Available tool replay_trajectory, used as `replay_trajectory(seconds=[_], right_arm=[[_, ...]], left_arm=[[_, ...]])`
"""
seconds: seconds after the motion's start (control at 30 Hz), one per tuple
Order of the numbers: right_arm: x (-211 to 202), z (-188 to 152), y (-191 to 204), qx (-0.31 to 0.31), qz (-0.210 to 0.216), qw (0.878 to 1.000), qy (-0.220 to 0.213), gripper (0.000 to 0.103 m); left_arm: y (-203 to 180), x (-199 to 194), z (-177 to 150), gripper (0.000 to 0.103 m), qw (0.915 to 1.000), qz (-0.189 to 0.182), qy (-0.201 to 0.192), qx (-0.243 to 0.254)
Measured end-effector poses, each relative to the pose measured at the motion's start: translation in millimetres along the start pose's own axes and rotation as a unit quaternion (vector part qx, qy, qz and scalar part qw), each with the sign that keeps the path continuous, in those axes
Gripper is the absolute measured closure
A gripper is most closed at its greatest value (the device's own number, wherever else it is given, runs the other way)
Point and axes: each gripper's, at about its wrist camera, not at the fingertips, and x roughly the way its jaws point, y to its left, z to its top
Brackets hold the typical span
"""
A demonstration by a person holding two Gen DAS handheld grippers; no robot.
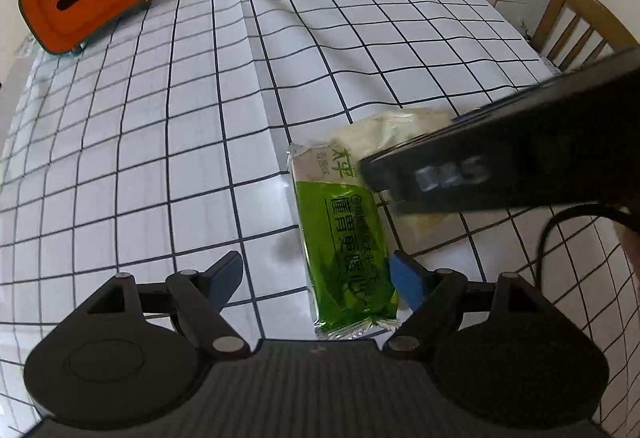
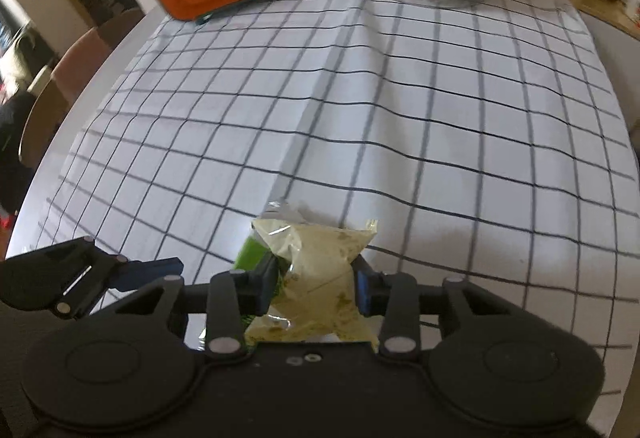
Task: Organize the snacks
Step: 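Grip the green bar with the left tool while the right tool grips the cream packet, then carry the green bar with the left tool while the right tool carries the cream packet into the box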
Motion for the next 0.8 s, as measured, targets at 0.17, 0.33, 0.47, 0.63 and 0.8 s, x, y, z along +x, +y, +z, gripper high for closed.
replay_trajectory(seconds=[0.17,0.33,0.47,0.63,0.8], right_arm=[[-7,-4,-21,0.033,-0.020,0.999,-0.006,0.066],[-11,-15,-31,0.047,-0.025,0.999,-0.005,0.066],[-18,-23,-32,0.051,-0.026,0.998,-0.008,0.066],[-33,-28,-30,0.060,-0.024,0.998,-0.013,0.066],[-51,-35,-25,0.063,-0.019,0.998,-0.018,0.066]], left_arm=[[3,10,1,0.032,0.9999,0.006,0.011,-0.011],[1,8,-1,0.049,0.9999,0.013,0.002,-0.007],[-4,5,-1,0.061,0.9998,0.020,0.002,0.003],[-2,-1,0,0.061,0.9998,0.020,0.004,-0.009],[-3,-22,-3,0.061,0.9996,0.023,-0.007,-0.015]])
